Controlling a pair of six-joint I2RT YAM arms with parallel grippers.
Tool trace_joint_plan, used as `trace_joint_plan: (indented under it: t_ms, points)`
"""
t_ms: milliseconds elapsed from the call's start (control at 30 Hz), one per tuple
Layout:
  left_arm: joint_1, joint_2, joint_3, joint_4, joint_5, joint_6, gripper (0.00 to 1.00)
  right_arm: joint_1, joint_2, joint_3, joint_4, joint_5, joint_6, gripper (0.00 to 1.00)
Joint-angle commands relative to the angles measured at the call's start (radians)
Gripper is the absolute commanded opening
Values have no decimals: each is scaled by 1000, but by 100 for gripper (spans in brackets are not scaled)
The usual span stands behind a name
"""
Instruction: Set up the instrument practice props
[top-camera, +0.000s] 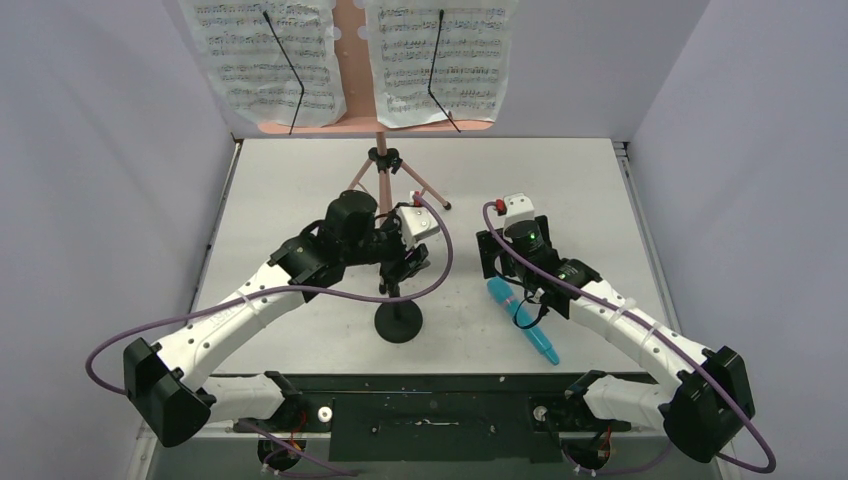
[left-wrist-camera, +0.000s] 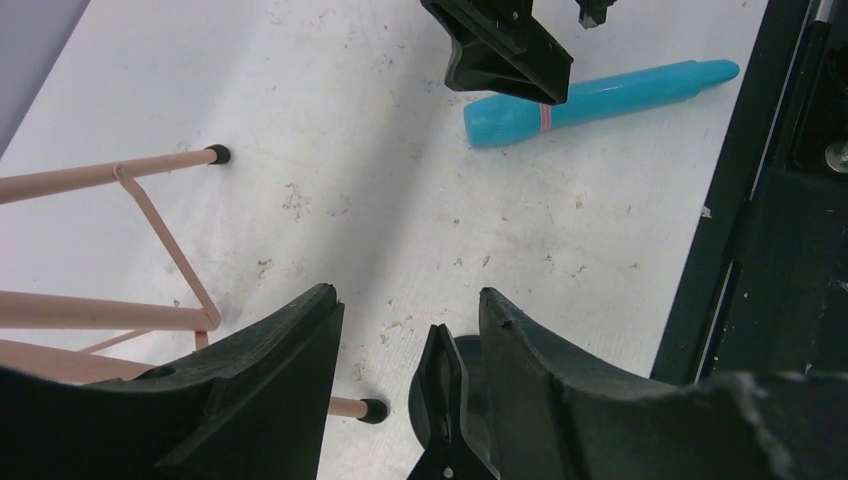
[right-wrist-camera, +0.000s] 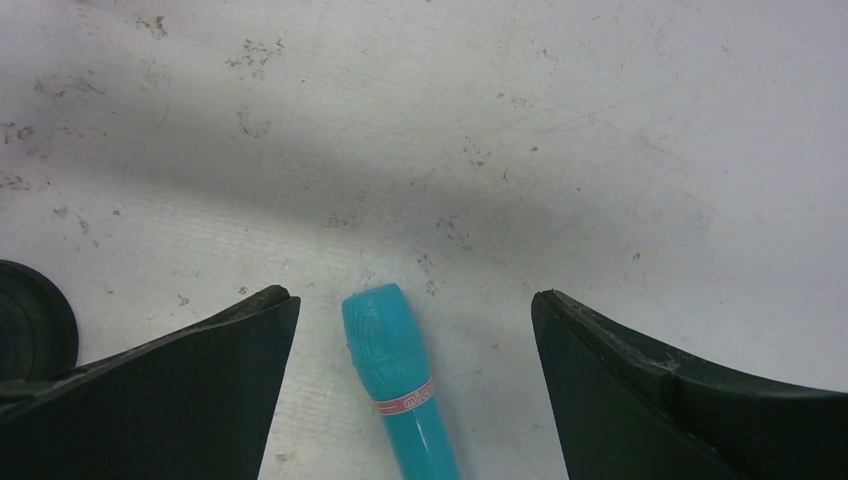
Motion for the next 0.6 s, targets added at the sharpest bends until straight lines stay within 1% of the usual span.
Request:
trace_joint_plan:
  t_ms: [0,100,167,300,567]
  points:
    - [-5,5,74,33,36,35,52,-13,11,14,2,25,-2,90]
    - [-6,8,104,-42,27,77,58,-17,14,13,-1,21,-1,90]
    - [-5,14,126,-106,22,104,59,-17,17,13,1,16,-1,90]
    - [-5,26,147,-200,25,142,59,-20,28,15,4,11,-5,90]
    - [-12,93,158,-262,33,154,57,-27,39,26,-2,9,-14,90]
